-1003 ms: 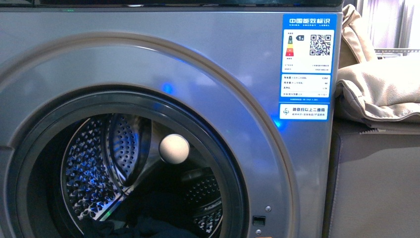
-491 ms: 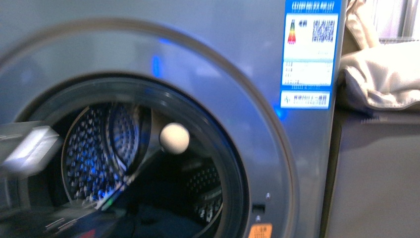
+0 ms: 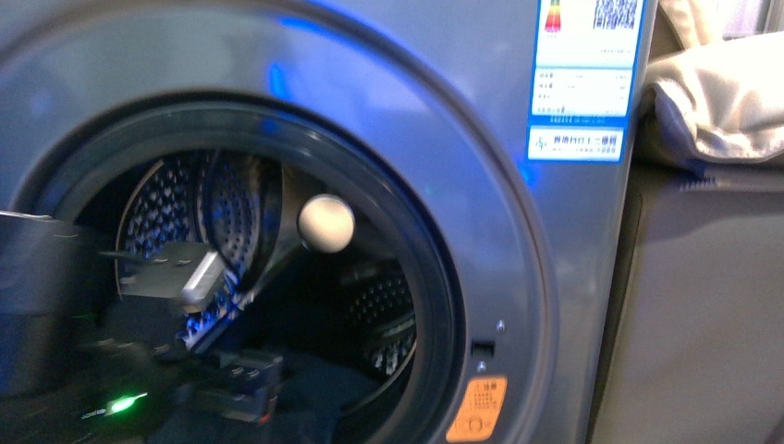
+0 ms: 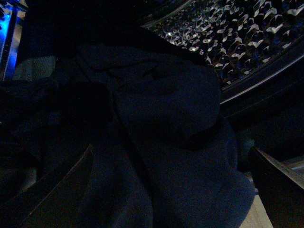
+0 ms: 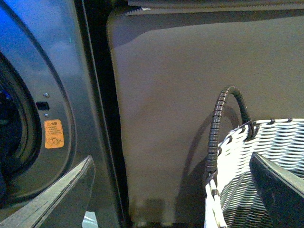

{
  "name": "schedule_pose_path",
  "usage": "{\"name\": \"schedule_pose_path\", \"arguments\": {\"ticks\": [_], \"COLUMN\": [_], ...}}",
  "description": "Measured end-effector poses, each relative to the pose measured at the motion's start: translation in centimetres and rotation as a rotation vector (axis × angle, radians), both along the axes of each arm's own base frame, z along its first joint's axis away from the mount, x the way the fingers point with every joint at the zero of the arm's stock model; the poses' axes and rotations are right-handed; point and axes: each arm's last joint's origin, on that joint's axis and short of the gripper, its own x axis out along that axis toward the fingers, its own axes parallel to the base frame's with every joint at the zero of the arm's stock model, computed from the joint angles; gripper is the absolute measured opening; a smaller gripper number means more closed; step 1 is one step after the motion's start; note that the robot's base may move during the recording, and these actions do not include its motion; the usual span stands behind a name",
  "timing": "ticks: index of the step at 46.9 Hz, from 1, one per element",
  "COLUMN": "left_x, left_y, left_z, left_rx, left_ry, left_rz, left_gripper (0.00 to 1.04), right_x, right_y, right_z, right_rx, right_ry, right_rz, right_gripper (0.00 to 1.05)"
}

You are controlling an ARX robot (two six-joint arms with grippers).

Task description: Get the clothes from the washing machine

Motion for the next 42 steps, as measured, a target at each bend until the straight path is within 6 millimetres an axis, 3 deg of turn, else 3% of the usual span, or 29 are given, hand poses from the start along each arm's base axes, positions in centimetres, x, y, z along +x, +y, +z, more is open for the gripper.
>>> {"name": "schedule_pose_path", "arguments": {"ticks": [18,30,42], "left_x": [4.1,6.9,7.5], "left_y": [-0.7,-1.3,-2.4], "left_z": [-1.5,-1.4,-1.2], "left_rx": [0.001,-0.038,-0.148], "left_ry": [0.052,0.106,0.145], "left_rz": [-0.008,-0.048,-0.101], "left_gripper": [0.98,0.98,0.98], "right_x": [0.0,0.0,0.0], "right_y": [0.0,0.0,0.0], "right_z": [0.0,0.0,0.0], "right_rx": [0.000,0.000,0.000], "right_ry": [0.000,0.000,0.000], "right_rz": [0.000,0.000,0.000], "right_gripper": [0.97,0.97,0.97]}}
